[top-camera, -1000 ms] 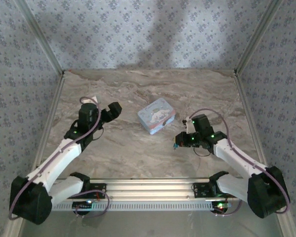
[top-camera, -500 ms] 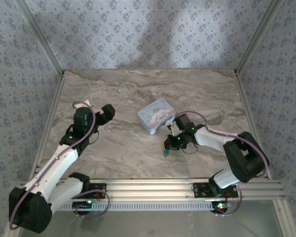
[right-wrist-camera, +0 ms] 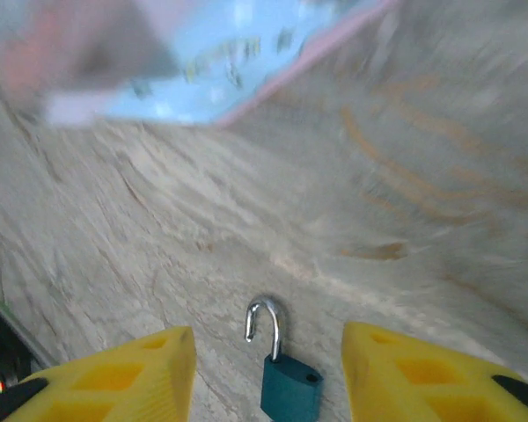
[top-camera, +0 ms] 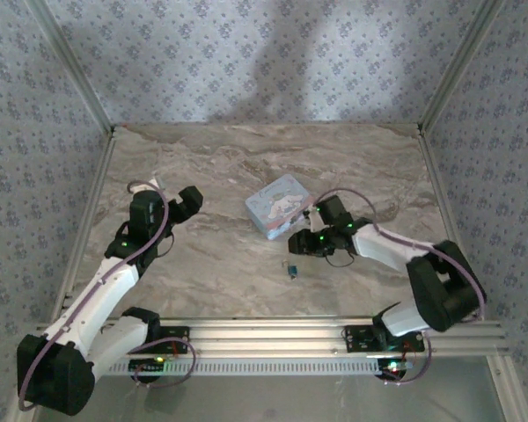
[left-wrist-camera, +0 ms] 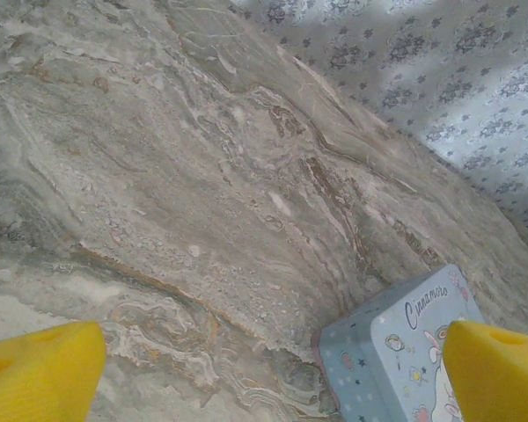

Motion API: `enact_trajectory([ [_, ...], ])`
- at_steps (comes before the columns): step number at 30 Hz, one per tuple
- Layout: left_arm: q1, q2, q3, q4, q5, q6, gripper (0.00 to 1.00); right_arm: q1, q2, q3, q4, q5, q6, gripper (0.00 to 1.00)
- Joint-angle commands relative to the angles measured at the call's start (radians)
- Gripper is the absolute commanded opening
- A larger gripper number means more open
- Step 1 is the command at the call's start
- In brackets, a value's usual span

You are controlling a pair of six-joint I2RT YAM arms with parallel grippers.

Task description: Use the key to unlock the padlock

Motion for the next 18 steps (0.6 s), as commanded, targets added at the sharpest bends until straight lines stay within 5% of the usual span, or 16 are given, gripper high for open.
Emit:
enact_trajectory([
  [1, 0.013, -0.012, 0.063, -0.008, -0.038, 0.041, 0.98, -0.056, -0.125, 0.022, -0.083, 0.108, -0.057, 0.54],
  [10, 0.023, -0.038, 0.065, 0.112, -0.219, 0.253, 0.98, -0.258, -0.417, -0.007, -0.042, 0.368, -0.192, 0.83],
  [15, 0.026, -0.038, -0.009, 0.264, -0.314, 0.429, 0.98, -0.390, -0.462, -0.083, 0.100, 0.459, -0.230, 1.00],
  [18, 0.044, -0.028, -0.075, 0.352, -0.382, 0.468, 0.98, -0.451, -0.458, -0.178, 0.272, 0.486, -0.277, 1.00],
])
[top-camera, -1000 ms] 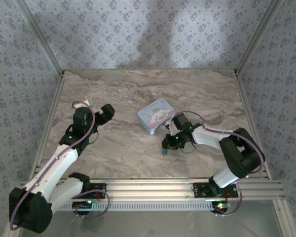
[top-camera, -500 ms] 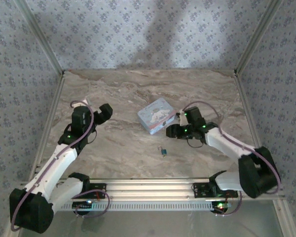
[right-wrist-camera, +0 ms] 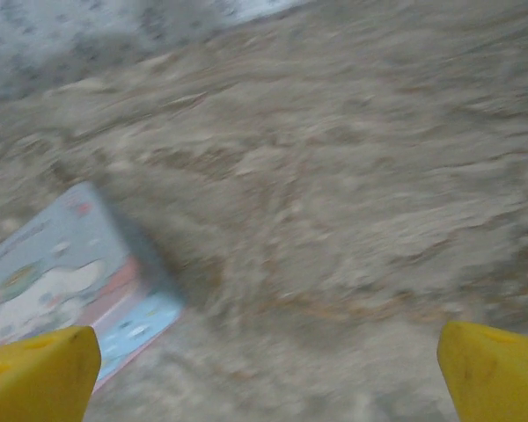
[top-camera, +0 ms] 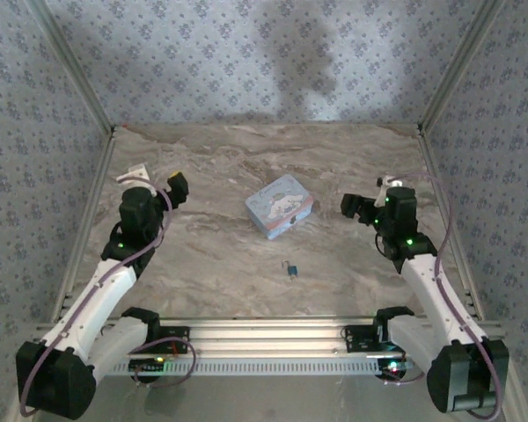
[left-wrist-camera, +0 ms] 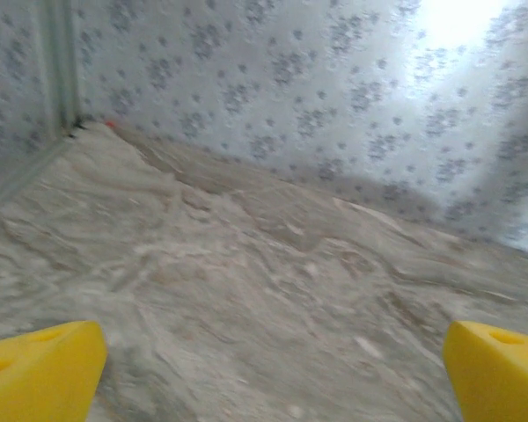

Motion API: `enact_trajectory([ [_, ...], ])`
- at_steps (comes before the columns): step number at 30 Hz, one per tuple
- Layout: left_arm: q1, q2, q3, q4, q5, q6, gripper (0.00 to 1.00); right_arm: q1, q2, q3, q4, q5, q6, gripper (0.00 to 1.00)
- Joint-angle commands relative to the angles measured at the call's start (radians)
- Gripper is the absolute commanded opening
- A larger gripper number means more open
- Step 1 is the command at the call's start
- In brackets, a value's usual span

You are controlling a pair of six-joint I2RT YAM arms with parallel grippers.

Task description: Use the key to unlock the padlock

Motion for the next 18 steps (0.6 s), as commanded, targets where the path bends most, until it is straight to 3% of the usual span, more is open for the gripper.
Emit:
enact_trajectory([
  [1, 0.031, 0.002, -0.072, 0.140, -0.102, 0.117, 0.98, -0.053, 0.009, -0.108, 0.210, 0.093, -0.062, 1.00],
  [8, 0.111, 0.035, -0.166, 0.174, -0.095, 0.142, 0.98, -0.126, 0.183, -0.179, 0.456, 0.128, -0.136, 1.00],
  [14, 0.162, 0.084, -0.209, 0.198, -0.035, 0.170, 0.98, -0.150, 0.348, -0.259, 0.769, 0.096, -0.185, 1.00],
  [18, 0.191, 0.145, -0.223, 0.252, 0.007, 0.187, 0.98, -0.159, 0.426, -0.255, 0.865, 0.058, -0.235, 1.00],
])
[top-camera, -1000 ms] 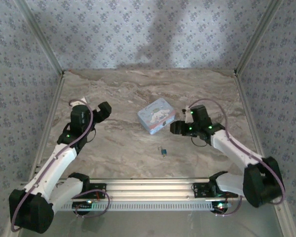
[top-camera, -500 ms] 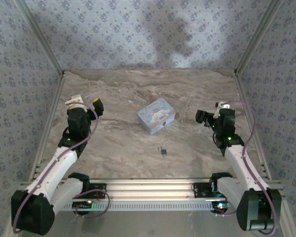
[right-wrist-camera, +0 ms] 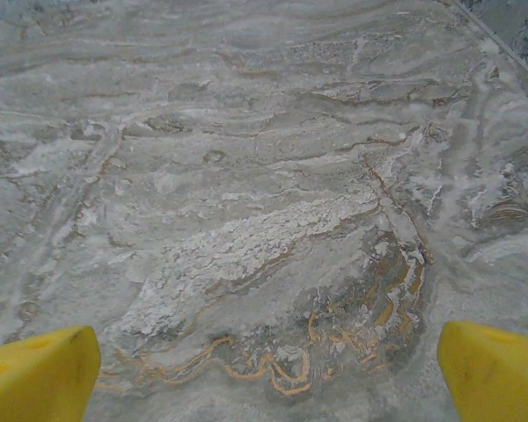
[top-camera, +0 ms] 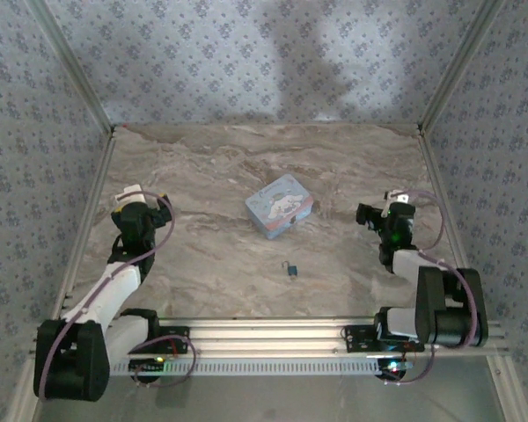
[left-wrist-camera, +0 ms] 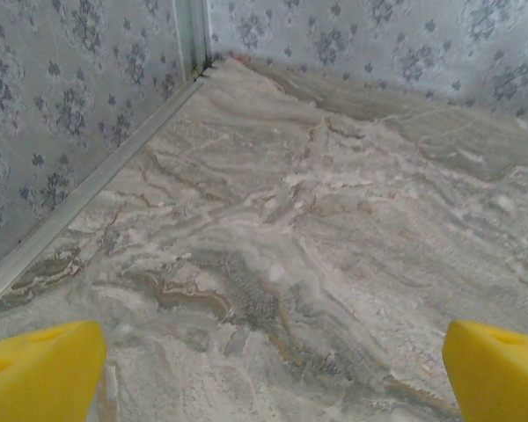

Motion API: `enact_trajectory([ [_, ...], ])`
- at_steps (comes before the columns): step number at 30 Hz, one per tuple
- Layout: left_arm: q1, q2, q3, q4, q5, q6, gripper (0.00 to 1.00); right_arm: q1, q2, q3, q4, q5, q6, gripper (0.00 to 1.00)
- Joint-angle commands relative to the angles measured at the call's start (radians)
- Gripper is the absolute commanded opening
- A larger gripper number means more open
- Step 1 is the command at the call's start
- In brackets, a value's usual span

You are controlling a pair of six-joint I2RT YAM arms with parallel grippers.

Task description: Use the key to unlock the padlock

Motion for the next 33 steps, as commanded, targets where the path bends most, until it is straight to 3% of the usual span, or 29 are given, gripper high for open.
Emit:
enact_trajectory([
  [1, 0.021, 0.041, -0.021, 0.106, 0.043, 0.037, 0.98, -0.025, 0.042, 0.002, 0.175, -0.047, -0.052, 1.00],
  [9, 0.046, 0.153, -0.045, 0.260, 0.130, 0.104, 0.98, -0.033, 0.206, -0.012, 0.356, -0.142, -0.072, 1.00],
  [11, 0.046, 0.172, -0.052, 0.289, 0.141, 0.117, 0.98, -0.014, 0.191, 0.017, 0.265, -0.111, -0.089, 1.00],
  [20, 0.051, 0.293, -0.061, 0.417, 0.222, 0.199, 0.98, 0.008, 0.200, 0.032, 0.254, -0.071, -0.102, 1.00],
  [27, 0.081, 0.513, -0.079, 0.679, 0.314, 0.236, 0.98, 0.013, 0.200, 0.032, 0.251, -0.066, -0.105, 1.00],
  [33, 0.132, 0.520, 0.012, 0.508, 0.365, 0.191, 0.98, 0.017, 0.200, 0.035, 0.249, -0.061, -0.107, 1.00],
])
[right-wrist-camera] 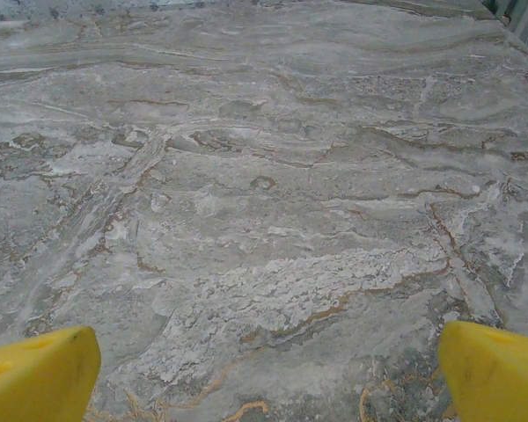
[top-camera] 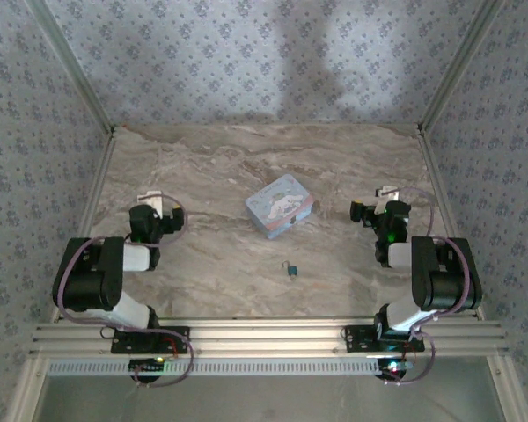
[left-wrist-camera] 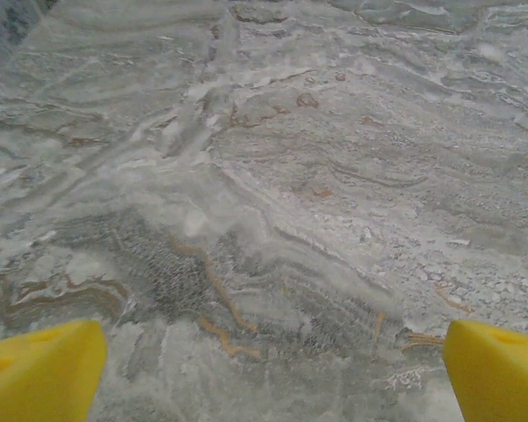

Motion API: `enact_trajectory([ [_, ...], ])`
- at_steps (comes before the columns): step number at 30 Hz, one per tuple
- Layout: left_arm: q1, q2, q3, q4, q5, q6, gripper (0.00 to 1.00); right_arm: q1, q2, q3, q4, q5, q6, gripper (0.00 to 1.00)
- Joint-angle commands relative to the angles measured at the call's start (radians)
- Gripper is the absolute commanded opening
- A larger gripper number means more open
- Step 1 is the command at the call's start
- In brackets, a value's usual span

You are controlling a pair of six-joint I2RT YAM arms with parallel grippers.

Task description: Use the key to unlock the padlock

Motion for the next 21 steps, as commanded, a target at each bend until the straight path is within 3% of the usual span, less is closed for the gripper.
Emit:
enact_trajectory([
  [1, 0.037, -0.003, 0.055, -0.001, 0.058, -0.018, 0.98, 0.009, 0.003, 0.023, -0.002, 0.024, -0.016, 1.00],
  [21, 0.033, -0.003, 0.054, 0.001, 0.053, -0.015, 0.98, 0.030, 0.003, 0.027, -0.011, 0.054, -0.034, 1.00],
])
